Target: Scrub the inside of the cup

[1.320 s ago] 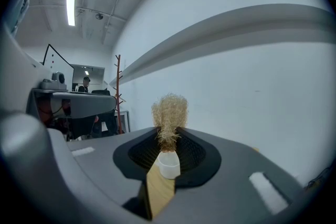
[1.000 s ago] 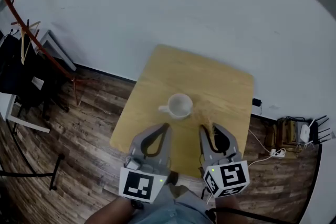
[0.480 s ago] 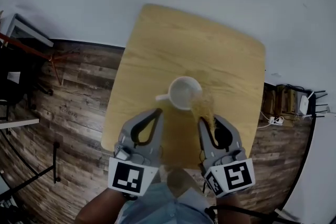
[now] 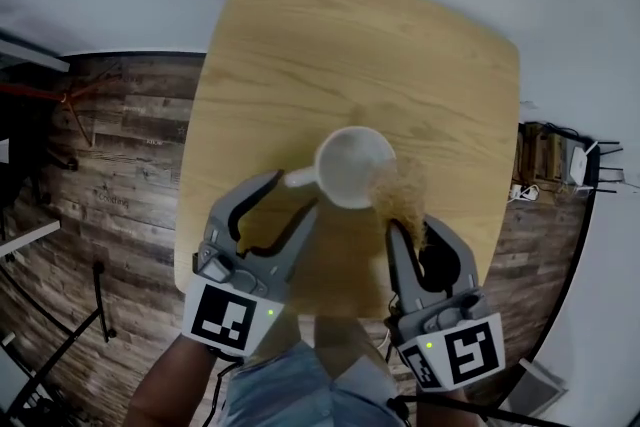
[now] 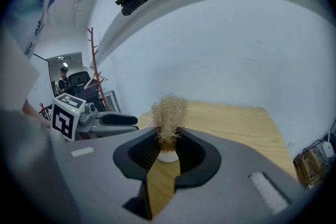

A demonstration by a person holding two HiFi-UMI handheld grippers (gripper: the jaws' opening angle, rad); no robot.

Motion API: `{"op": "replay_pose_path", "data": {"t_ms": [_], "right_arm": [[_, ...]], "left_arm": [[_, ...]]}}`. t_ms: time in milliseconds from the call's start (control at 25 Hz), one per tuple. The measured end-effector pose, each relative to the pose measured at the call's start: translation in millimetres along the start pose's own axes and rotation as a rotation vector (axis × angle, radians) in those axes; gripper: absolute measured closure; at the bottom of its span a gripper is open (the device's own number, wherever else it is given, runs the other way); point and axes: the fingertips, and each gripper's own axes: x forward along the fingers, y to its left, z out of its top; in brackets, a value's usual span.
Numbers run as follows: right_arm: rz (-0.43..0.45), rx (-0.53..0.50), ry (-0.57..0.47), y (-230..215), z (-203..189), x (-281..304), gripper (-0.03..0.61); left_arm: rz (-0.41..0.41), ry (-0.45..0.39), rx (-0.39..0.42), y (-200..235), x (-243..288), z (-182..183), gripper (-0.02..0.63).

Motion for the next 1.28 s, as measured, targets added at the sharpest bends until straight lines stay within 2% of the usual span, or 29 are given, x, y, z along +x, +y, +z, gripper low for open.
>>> {"op": "replay_pose_path", "data": {"t_ms": [320,560,680,760,880,1280], "right_arm": [[-0.030,0.029,0.024,-7,-11,5,0.494],[-0.043,0.043,0.027,-7,-12,8,0.494],[-0.051,0.047,0.033,-8,-14,8,0.494],[-0.055,0.048,0.037,-9,-15,7,0.494],[-0.060,0.048,0.039,-9,-17,6,0.494],[-0.071,0.046,0.043,-12,-14,4,0.494]], "left_arm": [[-0.118,0.014,0.087,-3,18,-13,0.416],[-0.177,0.043,0.153,-5,21,-20,0.420],[-0.185,0.064,0.202,-4,23,-25,0.436],[-0.176,0.087,0.246,-3,23,-31,0.477],[-0.188,0.088,0.285,-4,25,-30,0.483],[-0.251,0.148,0.287,-15,24,-35,0.518]]}}
